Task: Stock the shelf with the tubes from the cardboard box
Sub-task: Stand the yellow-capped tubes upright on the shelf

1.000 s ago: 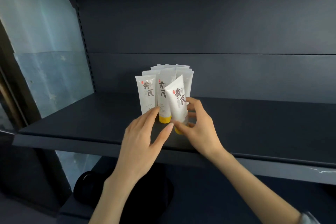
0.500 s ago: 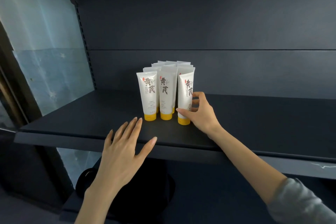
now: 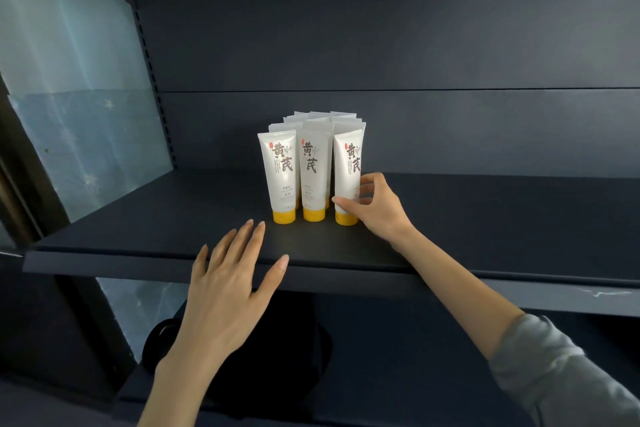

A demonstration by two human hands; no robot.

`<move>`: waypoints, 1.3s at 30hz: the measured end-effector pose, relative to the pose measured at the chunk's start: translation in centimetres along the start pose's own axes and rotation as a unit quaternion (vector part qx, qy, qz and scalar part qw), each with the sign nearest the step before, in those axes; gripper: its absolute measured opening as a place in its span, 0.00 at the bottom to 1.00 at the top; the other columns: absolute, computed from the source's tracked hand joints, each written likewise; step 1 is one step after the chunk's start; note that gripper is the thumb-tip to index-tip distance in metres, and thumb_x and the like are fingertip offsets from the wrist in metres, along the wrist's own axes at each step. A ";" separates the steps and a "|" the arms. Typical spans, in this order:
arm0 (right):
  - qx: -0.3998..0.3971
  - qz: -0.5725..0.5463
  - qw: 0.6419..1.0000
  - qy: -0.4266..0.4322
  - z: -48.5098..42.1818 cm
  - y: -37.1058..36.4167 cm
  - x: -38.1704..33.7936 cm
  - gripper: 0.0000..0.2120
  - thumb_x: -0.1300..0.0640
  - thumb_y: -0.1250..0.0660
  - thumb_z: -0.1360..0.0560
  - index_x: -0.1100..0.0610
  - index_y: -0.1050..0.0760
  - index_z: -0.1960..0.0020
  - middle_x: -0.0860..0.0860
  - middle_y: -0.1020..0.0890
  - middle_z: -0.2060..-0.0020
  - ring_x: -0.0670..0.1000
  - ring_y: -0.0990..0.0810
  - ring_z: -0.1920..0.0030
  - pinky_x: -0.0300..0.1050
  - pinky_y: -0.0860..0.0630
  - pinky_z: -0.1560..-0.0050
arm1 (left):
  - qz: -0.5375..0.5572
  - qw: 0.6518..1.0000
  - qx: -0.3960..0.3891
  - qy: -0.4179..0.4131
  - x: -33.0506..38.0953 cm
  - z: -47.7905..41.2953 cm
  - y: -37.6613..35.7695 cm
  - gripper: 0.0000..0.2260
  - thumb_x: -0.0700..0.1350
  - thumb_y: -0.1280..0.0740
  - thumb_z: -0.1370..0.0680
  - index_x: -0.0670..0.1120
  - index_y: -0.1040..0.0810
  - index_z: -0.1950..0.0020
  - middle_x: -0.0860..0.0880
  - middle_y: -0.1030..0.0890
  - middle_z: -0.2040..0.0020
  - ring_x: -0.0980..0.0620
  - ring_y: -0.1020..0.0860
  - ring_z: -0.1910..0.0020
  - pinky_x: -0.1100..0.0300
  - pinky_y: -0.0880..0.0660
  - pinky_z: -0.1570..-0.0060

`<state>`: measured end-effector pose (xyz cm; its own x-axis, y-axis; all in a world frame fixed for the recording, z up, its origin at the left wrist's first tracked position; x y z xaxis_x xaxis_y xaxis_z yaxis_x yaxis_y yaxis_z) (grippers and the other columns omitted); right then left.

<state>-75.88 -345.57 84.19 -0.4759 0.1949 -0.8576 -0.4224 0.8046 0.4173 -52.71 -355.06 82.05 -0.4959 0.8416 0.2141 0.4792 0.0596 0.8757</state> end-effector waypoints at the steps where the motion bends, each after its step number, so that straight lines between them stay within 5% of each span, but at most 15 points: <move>1: 0.002 -0.001 1.000 -0.002 0.4 0.4 -0.1 0.30 0.46 0.28 0.29 0.55 0.36 0.33 0.46 0.28 0.45 0.47 0.26 0.47 0.33 0.29 0.62 | 0.004 1.000 -0.001 -0.004 0.1 0.3 0.0 0.46 0.73 0.73 0.35 0.54 0.51 0.22 0.55 0.48 0.22 0.56 0.49 0.23 0.52 0.53 0.26; 7: 0.100 0.061 0.992 0.050 6.2 5.0 0.0 0.22 0.42 0.38 0.24 0.52 0.31 0.34 0.46 0.25 0.40 0.45 0.26 0.41 0.37 0.29 0.50 | 0.029 0.998 -0.012 -0.059 1.5 2.7 -0.5 0.44 0.71 0.74 0.31 0.52 0.49 0.23 0.55 0.46 0.22 0.56 0.48 0.24 0.52 0.53 0.26; 11: 0.164 0.190 0.966 0.065 11.8 8.1 1.0 0.26 0.37 0.46 0.24 0.48 0.35 0.30 0.41 0.29 0.35 0.41 0.31 0.41 0.41 0.31 0.47 | 0.055 0.992 -0.027 -0.106 3.0 4.5 -1.2 0.39 0.69 0.68 0.27 0.51 0.47 0.24 0.54 0.44 0.24 0.56 0.47 0.25 0.50 0.51 0.27; 15: 0.183 0.304 0.934 0.038 17.1 10.3 2.7 0.31 0.36 0.49 0.24 0.50 0.41 0.25 0.46 0.36 0.27 0.47 0.43 0.26 0.49 0.38 0.29 | 0.078 0.985 -0.037 -0.150 4.6 5.8 -2.2 0.36 0.69 0.69 0.27 0.52 0.52 0.25 0.56 0.49 0.25 0.57 0.50 0.25 0.51 0.52 0.27; 17: 0.188 0.343 0.920 0.016 19.5 11.3 3.7 0.33 0.36 0.50 0.24 0.50 0.42 0.24 0.48 0.39 0.25 0.49 0.45 0.24 0.53 0.45 0.25 | 0.080 0.980 -0.042 -0.179 5.7 6.7 -2.7 0.34 0.67 0.64 0.24 0.49 0.47 0.24 0.53 0.44 0.25 0.54 0.45 0.26 0.50 0.48 0.28; 20: 0.206 0.381 0.901 -0.025 23.0 13.0 5.7 0.34 0.36 0.50 0.24 0.51 0.44 0.24 0.49 0.41 0.24 0.51 0.47 0.24 0.55 0.50 0.25 | 0.082 0.968 -0.051 -0.230 8.0 8.4 -3.5 0.32 0.62 0.58 0.20 0.44 0.35 0.27 0.47 0.34 0.27 0.49 0.35 0.29 0.47 0.39 0.34; 24: 0.194 0.412 0.884 -0.109 26.9 15.5 9.4 0.36 0.35 0.51 0.25 0.51 0.48 0.23 0.49 0.44 0.23 0.51 0.50 0.23 0.59 0.54 0.25 | 0.067 0.956 -0.097 -0.269 11.6 9.4 -5.7 0.32 0.62 0.58 0.20 0.43 0.32 0.28 0.46 0.30 0.29 0.46 0.30 0.31 0.44 0.33 0.36; 32: 0.164 0.452 0.841 -0.248 33.9 21.8 16.3 0.41 0.29 0.59 0.30 0.48 0.56 0.22 0.49 0.52 0.22 0.52 0.55 0.23 0.60 0.57 0.26 | 0.058 0.945 -0.161 -0.278 18.0 8.8 -10.7 0.39 0.68 0.68 0.28 0.51 0.49 0.22 0.52 0.46 0.22 0.54 0.47 0.23 0.50 0.51 0.27; 39: 0.171 0.426 0.813 -0.358 42.4 26.5 21.8 0.41 0.29 0.58 0.30 0.48 0.55 0.22 0.48 0.50 0.22 0.51 0.53 0.23 0.61 0.54 0.26 | 0.063 0.922 -0.214 -0.316 26.2 10.3 -15.0 0.38 0.68 0.65 0.28 0.50 0.49 0.22 0.52 0.46 0.22 0.53 0.48 0.23 0.49 0.52 0.26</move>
<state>-64.71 -296.21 63.85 0.1404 0.9413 -0.3071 0.1226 0.2912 0.9488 -65.45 -328.34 70.10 0.1299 0.9801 0.1501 0.1071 -0.1643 0.9806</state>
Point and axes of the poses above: each hand's wrist, its own z-axis away from the middle knuckle, its own y-axis out of the back of the hand, x = y × z, the point moved 4 cm from there along -z, towards the middle knuckle
